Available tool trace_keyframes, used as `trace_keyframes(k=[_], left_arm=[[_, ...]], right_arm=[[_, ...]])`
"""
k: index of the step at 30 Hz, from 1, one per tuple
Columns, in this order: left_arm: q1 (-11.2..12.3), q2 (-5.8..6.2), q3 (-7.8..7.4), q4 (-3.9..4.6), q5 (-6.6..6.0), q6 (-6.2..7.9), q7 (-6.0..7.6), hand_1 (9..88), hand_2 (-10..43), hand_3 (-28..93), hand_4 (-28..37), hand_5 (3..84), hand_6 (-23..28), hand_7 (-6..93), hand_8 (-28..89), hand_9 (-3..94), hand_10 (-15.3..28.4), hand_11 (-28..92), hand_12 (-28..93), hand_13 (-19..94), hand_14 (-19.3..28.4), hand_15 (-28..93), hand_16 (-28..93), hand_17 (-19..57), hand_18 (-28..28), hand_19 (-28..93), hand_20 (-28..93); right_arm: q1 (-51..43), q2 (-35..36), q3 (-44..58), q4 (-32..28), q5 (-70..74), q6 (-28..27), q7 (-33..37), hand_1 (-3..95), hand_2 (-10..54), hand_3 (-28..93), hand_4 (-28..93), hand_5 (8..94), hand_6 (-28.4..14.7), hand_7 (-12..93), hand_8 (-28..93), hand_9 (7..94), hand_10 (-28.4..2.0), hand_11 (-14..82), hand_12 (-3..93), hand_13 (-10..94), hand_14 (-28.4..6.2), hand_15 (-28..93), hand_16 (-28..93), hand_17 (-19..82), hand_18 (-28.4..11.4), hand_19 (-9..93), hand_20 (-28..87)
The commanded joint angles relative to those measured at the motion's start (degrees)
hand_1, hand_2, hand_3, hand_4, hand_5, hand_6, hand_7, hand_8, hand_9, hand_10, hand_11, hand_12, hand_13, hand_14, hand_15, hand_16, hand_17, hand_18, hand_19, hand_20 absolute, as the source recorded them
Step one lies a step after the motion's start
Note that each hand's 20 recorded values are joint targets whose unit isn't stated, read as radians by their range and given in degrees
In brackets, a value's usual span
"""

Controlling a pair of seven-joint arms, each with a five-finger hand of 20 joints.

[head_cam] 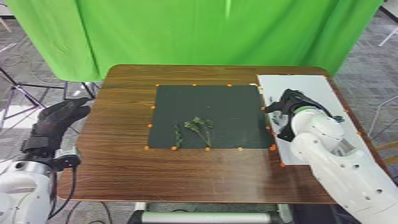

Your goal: Arrange flowers

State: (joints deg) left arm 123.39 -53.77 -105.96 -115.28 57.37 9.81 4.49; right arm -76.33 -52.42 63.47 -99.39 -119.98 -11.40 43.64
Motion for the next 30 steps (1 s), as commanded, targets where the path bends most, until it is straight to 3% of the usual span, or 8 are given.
trace_keyframes(k=[1,7,10,11,12,23,30], left_arm=[[0.22,-0.5,-0.05,-0.21,0.12,-1.06,-0.72,32.3,6.4,62,-21.1,45.4,3.3,15.7,-9,46.9,14.0,23,11,37,17.3,16,-1,4.1,10.7,9,13],[-0.18,-0.48,0.21,-0.07,0.24,-1.4,-0.98,32.3,6.2,62,-20.9,45.4,3.3,15.6,-9,46.9,14.0,23,11,37,17.3,16,-1,4.0,10.7,9,13],[-0.1,-0.57,0.16,-0.14,0.3,-1.56,-1.11,32.5,6.3,62,-21.1,45.4,3.4,15.5,-9,47.0,14.1,23,11,37,17.3,16,-1,4.1,10.7,9,13],[-0.16,-0.51,0.24,-0.1,0.28,-1.48,-1.11,32.5,6.3,62,-21.1,45.4,3.4,15.5,-9,46.9,14.1,23,11,37,17.4,16,-1,4.1,10.7,9,13],[-0.03,-0.55,0.13,-0.17,0.34,-1.5,-1.12,32.5,6.3,62,-21.1,45.4,3.4,15.5,-9,46.9,14.1,23,11,37,17.4,16,-1,4.1,10.7,9,13],[-0.34,-0.39,0.31,-0.08,0.38,-1.87,-1.7,32.4,6.1,62,-20.9,45.4,3.6,15.3,-9,46.9,14.1,23,11,37,17.3,15,-1,4.0,10.7,9,13],[-0.28,-0.29,0.16,-0.23,0.39,-1.73,-1.74,32.6,6.3,61,-20.8,45.4,3.5,15.3,-9,46.8,14.1,23,11,37,17.5,16,-1,4.0,10.7,9,13]], right_arm=[[-1.12,-1.54,-1.49,0.33,-0.93,-0.97,1.41,31.2,-9.5,56,-7,68.1,-10.4,8,-6,71.9,-22.1,8.9,11.5,94,-3.0,56,27,70,-8.3,93,46],[-2.69,-2.19,-2.63,2.14,-2.37,6.06,-1.05,51.7,-9.5,55,-12,71.5,-8.7,12,-6,78.2,-19.8,10.6,13.4,94,-2.1,56,25,70,-7.0,93,41],[-3.38,-2.34,-2.68,2.38,-1.23,7.32,-1.09,65.6,-9.5,41,-7,73.3,-8.4,13,10,80.8,-18.7,9.9,16.2,94,-1.5,57,24,71,-6.3,93,40],[-3.48,-2.42,-2.53,2.58,-0.07,7.85,-1.13,84.3,-9.5,-3,23,74.5,-8.2,12,13,82.8,-17.6,6.5,20.2,94,-1.3,57,24,71,-5.9,92,41],[-3.77,-2.45,-2.27,2.57,0.04,7.67,-1.29,92.1,-9.5,-19,35,75.4,-7.9,12,15,84.6,-16.6,3.7,23.2,94,-1.2,58,23,71,-5.6,91,41],[-5.12,-2.29,-1.97,2.97,2.98,12.63,-2.1,94.6,-9.5,-11,33,78.3,-5.8,16,20,91.9,-13.3,5.3,32.6,94,-0.3,60,22,72,-4.5,91,43],[-4.39,-1.05,-2.68,2.03,2.7,23.14,-4.69,94.6,-9.5,-10,36,80.5,-5.8,20,18,92.6,-13.2,7.4,36.2,94,0.3,61,23,73,-4.5,92,44]])
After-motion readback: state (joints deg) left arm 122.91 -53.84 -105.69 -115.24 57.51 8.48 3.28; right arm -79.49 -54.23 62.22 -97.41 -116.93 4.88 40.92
